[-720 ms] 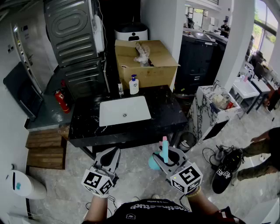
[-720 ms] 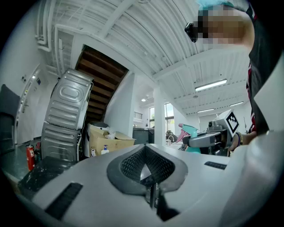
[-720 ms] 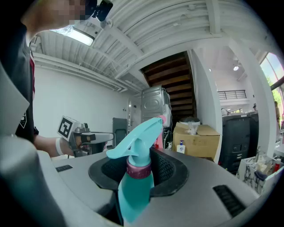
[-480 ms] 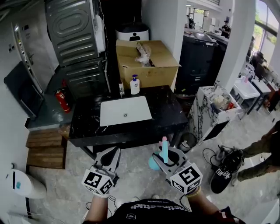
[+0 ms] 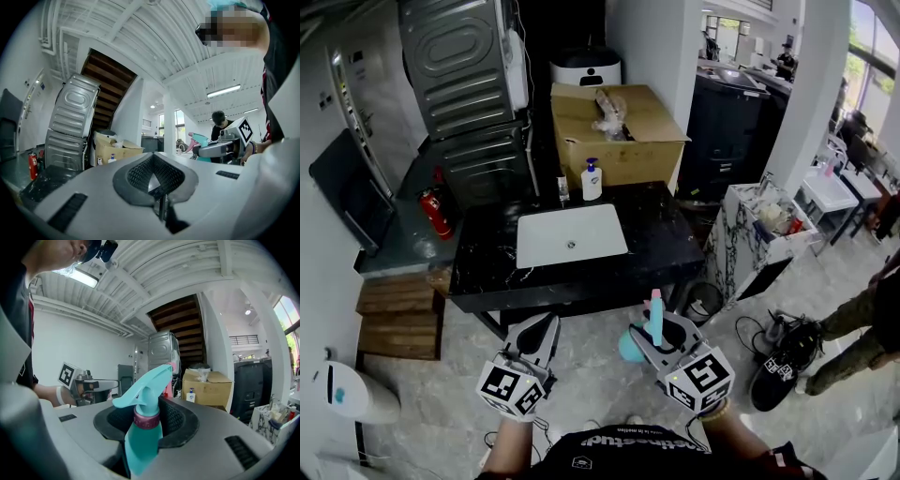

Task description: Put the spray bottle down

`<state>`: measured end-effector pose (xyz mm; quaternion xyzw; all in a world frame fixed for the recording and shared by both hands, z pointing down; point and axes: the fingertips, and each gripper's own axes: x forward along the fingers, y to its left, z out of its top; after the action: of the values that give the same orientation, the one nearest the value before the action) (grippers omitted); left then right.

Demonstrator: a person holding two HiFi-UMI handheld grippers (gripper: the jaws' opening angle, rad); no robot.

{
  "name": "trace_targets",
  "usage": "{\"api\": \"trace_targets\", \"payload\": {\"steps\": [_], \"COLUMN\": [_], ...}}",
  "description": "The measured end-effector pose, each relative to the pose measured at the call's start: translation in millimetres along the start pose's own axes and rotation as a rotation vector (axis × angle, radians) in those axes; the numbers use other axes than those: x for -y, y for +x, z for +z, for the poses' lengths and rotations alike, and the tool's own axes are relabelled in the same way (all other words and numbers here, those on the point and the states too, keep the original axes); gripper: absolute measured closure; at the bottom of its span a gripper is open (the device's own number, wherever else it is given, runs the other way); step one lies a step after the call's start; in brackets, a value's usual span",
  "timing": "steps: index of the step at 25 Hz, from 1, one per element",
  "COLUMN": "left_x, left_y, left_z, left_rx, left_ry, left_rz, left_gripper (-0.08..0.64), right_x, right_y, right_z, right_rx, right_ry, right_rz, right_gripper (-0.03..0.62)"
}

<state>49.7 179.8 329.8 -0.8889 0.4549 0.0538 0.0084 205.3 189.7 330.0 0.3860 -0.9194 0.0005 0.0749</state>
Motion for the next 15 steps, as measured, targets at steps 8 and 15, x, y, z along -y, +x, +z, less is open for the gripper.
{"api": "trace_targets", "payload": {"steps": [8,15], "left_x": [-9.5,-37.5], "left_y": [-8.1,-23.7], "left_z": [0.5,-0.4], "left_rx": [0.005,0.007], "left_ry": [-0.001,-0.003], "left_rz": [-0.006,0.000], "left_gripper": [0.545,0.545], "right_x": [-11.5,-30.8], "right_y": [9.6,33.8], "right_z": [-2.0,1.5], "right_rx": [-0.009,-0.005], "right_ry": [0.007,0.007], "right_rz": [0.008,0.015], "right_gripper": [0.425,0.425]}}
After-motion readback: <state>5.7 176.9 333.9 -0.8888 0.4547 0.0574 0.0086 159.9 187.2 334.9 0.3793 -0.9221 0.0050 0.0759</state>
